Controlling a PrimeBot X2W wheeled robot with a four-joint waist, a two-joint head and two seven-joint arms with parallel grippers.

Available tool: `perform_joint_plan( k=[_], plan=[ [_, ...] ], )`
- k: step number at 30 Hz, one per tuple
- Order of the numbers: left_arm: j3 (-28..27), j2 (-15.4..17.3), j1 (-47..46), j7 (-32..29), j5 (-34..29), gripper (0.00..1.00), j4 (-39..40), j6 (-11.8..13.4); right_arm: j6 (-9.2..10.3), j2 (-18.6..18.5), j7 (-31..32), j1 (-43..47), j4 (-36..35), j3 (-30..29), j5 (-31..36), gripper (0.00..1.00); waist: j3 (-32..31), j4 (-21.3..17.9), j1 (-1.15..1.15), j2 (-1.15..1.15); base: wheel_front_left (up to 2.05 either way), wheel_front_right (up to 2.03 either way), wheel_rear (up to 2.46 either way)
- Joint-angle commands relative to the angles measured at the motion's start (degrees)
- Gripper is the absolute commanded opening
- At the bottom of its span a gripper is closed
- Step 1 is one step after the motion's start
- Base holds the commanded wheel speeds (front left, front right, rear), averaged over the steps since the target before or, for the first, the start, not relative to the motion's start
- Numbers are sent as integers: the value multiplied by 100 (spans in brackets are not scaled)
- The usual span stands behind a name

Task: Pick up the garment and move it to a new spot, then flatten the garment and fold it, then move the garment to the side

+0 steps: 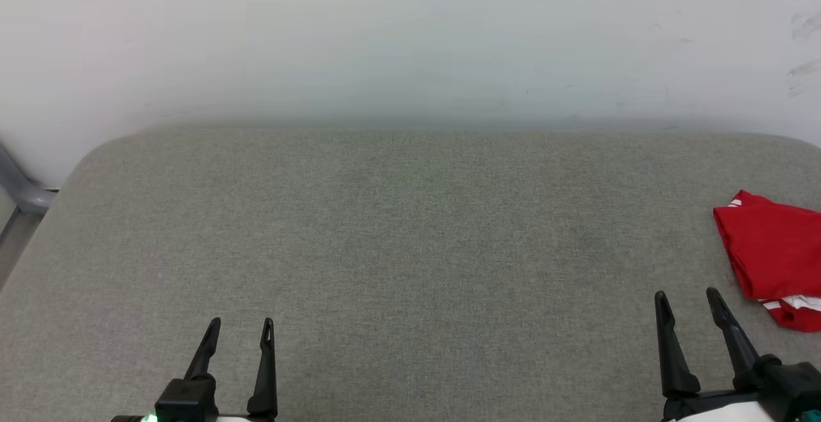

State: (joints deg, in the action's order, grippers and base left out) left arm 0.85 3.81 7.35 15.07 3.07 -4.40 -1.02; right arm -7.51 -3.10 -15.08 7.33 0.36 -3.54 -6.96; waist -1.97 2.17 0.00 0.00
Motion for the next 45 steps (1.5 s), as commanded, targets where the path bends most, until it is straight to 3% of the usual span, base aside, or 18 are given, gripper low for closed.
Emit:
perform_joint_plan(
  k=[1,2,7,26,45],
  plan=[
    [-26,-4,25,12,-19,100,-18,-22,5,36,-8,61,15,-19,24,100,-6,0,0,0,0,0,0],
    [-15,-3,-1,0,-4,0,-24,-6,0,3,0,3,19,-5,-4,0,-7,0,0,0,0,0,0],
    [12,-41,73,-39,31,0,-264,0,-2,3,10,40,239,14,-30,0,-7,0,0,0,0,0,0],
    [-183,-52,-298,-567,2213,0,-436,-161,-1,-56,472,-312,504,18,-2191,0,26,-33,0,0,0,0,0],
    [-327,-61,-586,-984,3970,0,-567,-294,0,-84,868,-602,723,-8,-3901,0,60,-66,0,0,0,0,0]
  ],
)
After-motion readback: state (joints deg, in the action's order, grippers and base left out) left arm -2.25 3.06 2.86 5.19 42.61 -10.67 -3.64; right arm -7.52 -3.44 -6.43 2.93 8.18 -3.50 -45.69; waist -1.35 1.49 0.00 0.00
